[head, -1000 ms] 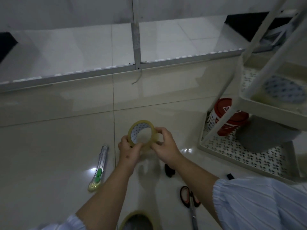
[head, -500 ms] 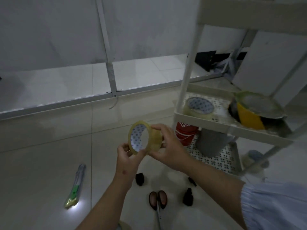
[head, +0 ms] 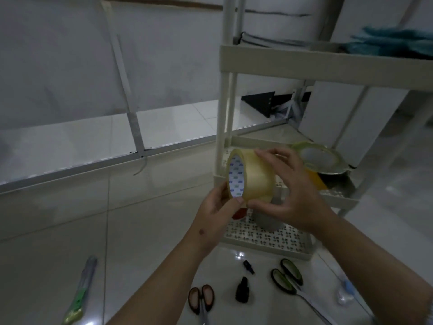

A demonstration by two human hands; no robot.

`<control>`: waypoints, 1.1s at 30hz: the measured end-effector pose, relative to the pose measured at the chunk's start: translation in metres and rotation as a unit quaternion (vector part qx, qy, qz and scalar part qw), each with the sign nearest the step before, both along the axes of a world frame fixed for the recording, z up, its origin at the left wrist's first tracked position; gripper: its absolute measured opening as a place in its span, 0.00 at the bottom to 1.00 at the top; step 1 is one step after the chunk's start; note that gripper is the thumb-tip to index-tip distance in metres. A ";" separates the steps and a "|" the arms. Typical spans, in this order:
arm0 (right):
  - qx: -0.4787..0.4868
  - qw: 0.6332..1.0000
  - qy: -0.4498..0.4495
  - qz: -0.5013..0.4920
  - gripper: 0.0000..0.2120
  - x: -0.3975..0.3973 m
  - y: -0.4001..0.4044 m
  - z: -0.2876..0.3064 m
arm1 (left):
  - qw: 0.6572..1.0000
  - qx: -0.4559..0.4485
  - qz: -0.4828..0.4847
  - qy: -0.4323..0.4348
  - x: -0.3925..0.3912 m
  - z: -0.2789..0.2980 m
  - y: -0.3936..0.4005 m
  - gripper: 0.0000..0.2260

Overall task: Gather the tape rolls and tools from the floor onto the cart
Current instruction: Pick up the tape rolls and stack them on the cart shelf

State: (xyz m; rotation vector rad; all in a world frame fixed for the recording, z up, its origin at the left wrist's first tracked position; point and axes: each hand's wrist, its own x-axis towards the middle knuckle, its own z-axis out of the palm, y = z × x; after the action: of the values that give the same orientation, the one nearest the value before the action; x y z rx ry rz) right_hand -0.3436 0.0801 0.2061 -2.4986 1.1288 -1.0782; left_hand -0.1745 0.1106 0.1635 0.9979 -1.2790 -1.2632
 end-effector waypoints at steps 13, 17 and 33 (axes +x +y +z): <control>-0.032 0.961 0.111 -0.251 0.46 -0.031 -0.064 0.014 | 0.982 -0.059 0.016 -0.180 -0.054 0.052 -0.082 0.25; 0.004 0.951 0.136 -0.277 0.45 -0.031 -0.088 0.005 | 0.961 -0.104 -0.016 -0.255 -0.067 0.058 -0.106 0.21; 0.078 0.933 0.196 -0.290 0.36 -0.041 -0.134 -0.027 | 0.898 -0.057 0.013 -0.436 -0.102 0.042 -0.162 0.24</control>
State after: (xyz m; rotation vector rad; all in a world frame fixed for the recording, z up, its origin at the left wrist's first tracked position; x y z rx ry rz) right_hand -0.3843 -0.0535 0.1793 -2.3640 2.0673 -0.5518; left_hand -0.2763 -0.0511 0.2057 1.5701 -1.9689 -0.6887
